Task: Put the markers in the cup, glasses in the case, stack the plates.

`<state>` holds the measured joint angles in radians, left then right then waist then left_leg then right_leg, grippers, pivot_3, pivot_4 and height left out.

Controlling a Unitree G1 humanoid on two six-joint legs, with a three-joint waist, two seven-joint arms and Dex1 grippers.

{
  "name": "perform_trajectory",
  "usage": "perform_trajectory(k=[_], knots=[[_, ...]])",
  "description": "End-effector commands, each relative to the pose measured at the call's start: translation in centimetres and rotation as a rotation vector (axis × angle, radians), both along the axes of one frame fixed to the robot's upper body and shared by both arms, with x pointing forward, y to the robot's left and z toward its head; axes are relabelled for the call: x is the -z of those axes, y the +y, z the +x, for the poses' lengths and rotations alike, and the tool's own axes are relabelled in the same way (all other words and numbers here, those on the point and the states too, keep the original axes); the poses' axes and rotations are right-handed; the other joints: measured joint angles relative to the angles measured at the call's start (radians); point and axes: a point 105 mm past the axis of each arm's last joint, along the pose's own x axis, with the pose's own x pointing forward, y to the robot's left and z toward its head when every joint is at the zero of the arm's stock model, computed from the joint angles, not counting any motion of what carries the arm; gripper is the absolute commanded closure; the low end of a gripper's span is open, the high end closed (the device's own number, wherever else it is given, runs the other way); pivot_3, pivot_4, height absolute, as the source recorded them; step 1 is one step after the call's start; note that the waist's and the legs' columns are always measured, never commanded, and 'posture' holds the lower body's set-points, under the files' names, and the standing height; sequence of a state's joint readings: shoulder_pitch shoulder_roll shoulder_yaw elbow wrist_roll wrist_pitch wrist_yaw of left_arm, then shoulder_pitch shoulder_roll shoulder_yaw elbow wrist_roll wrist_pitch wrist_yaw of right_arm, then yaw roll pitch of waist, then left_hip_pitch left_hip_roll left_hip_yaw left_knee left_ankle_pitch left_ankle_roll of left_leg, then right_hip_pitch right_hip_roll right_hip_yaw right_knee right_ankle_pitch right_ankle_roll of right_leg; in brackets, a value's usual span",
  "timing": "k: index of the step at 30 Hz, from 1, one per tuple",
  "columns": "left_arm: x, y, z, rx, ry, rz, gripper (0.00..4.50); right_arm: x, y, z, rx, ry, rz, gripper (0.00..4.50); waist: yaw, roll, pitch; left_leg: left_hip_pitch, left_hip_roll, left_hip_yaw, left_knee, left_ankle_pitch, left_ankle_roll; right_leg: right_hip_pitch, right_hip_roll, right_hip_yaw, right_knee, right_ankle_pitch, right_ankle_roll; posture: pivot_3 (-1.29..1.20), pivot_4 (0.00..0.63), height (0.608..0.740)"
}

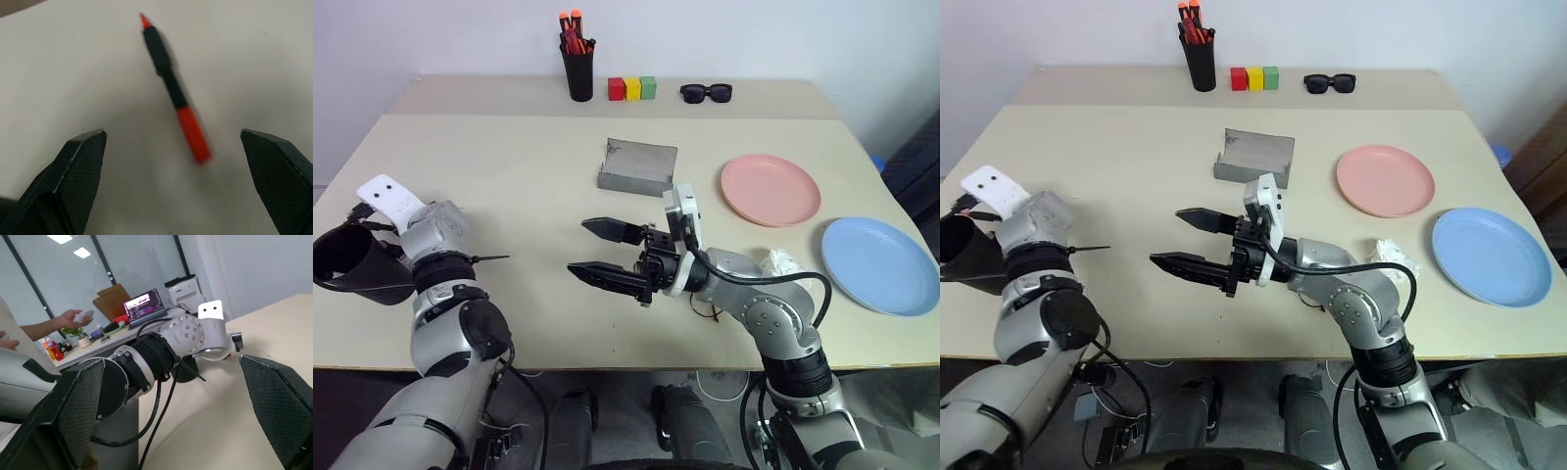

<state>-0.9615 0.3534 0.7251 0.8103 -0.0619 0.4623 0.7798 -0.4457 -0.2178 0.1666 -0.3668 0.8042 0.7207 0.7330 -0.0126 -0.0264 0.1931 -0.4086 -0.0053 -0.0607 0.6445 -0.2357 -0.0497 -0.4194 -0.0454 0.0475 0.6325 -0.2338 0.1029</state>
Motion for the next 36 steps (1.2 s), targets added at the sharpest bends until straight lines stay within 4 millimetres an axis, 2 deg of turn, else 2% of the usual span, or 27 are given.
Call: perform_trajectory(k=[1, 5, 7, 8, 15, 22, 29, 31, 33, 36], knots=[[-1.3, 0.5, 0.5, -0.017, -0.045, 0.019, 0.03, -1.0, -0.2, -0.1, 0.008, -0.038, 0.034, 0.0, -0.001, 0.0, 0.0, 0.0, 0.0, 0.0, 0.0, 0.0, 0.0, 0.0, 0.0, 0.0, 0.0, 0.0, 0.0, 0.0, 0.15, 0.74], [-1.2, 0.6, 0.9, -0.005, -0.044, 0.014, 0.03, -1.1, -0.3, 0.0, 0.014, -0.038, 0.035, 0.0, -0.002, 0.0, 0.0, 0.0, 0.0, 0.0, 0.0, 0.0, 0.0, 0.0, 0.0, 0.0, 0.0, 0.0, 0.0, 0.0, 0.15, 0.74], [-1.2, 0.6, 1.0, -0.002, -0.045, 0.005, 0.54, -1.1, -0.3, 0.0, 0.016, -0.038, 0.035, 0.0, -0.002, 0.0, 0.0, 0.0, 0.0, 0.0, 0.0, 0.0, 0.0, 0.0, 0.0, 0.0, 0.0, 0.0, 0.0, 0.0, 0.15, 0.74], [-1.2, 0.6, 1.0, -0.003, -0.045, 0.004, 0.86, -1.1, -0.4, 0.0, 0.017, -0.039, 0.035, 0.0, -0.002, 0.0, 0.0, 0.0, 0.0, 0.0, 0.0, 0.0, 0.0, 0.0, 0.0, 0.0, 0.0, 0.0, 0.0, 0.0, 0.15, 0.74], [-0.8, 0.7, 0.9, -0.013, -0.043, -0.016, 4.44, -1.2, -0.4, 0.1, 0.018, -0.042, 0.035, 0.0, -0.002, 0.0, 0.0, 0.0, 0.0, 0.0, 0.0, 0.0, 0.0, 0.0, 0.0, 0.0, 0.0, 0.0, 0.0, 0.0, 0.15, 0.74], [-0.4, 0.6, 0.7, -0.025, -0.052, -0.025, 4.44, -1.2, -0.3, 0.0, 0.012, -0.045, 0.033, 0.0, -0.003, 0.0, 0.0, 0.0, 0.0, 0.0, 0.0, 0.0, 0.0, 0.0, 0.0, 0.0, 0.0, 0.0, 0.0, 0.0, 0.15, 0.74], [-1.8, -0.2, 1.3, 0.01, -0.109, 0.047, 4.44, -1.2, -0.3, 0.0, 0.011, -0.044, 0.032, 0.0, -0.001, 0.0, 0.0, 0.0, 0.0, 0.0, 0.0, 0.0, 0.0, 0.0, 0.0, 0.0, 0.0, 0.0, 0.0, 0.0, 0.15, 0.74], [-1.8, -0.4, 1.3, 0.009, -0.115, 0.044, 3.91, -1.2, -0.3, 0.0, 0.011, -0.044, 0.032, 0.0, -0.001, 0.0, 0.0, 0.0, 0.0, 0.0, 0.0, 0.0, 0.0, 0.0, 0.0, 0.0, 0.0, 0.0, 0.0, 0.0, 0.15, 0.74], [-1.8, -0.4, 1.2, 0.002, -0.118, 0.04, 3.19, -1.2, -0.2, 0.0, 0.011, -0.044, 0.033, 0.0, -0.002, 0.0, 0.0, 0.0, 0.0, 0.0, 0.0, 0.0, 0.0, 0.0, 0.0, 0.0, 0.0, 0.0, 0.0, 0.0, 0.15, 0.74], [-1.6, -0.2, 0.9, -0.017, -0.108, 0.031, 1.61, -1.2, -0.2, 0.0, 0.011, -0.044, 0.033, 0.0, -0.003, 0.0, 0.0, 0.0, 0.0, 0.0, 0.0, 0.0, 0.0, 0.0, 0.0, 0.0, 0.0, 0.0, 0.0, 0.0, 0.15, 0.74]])
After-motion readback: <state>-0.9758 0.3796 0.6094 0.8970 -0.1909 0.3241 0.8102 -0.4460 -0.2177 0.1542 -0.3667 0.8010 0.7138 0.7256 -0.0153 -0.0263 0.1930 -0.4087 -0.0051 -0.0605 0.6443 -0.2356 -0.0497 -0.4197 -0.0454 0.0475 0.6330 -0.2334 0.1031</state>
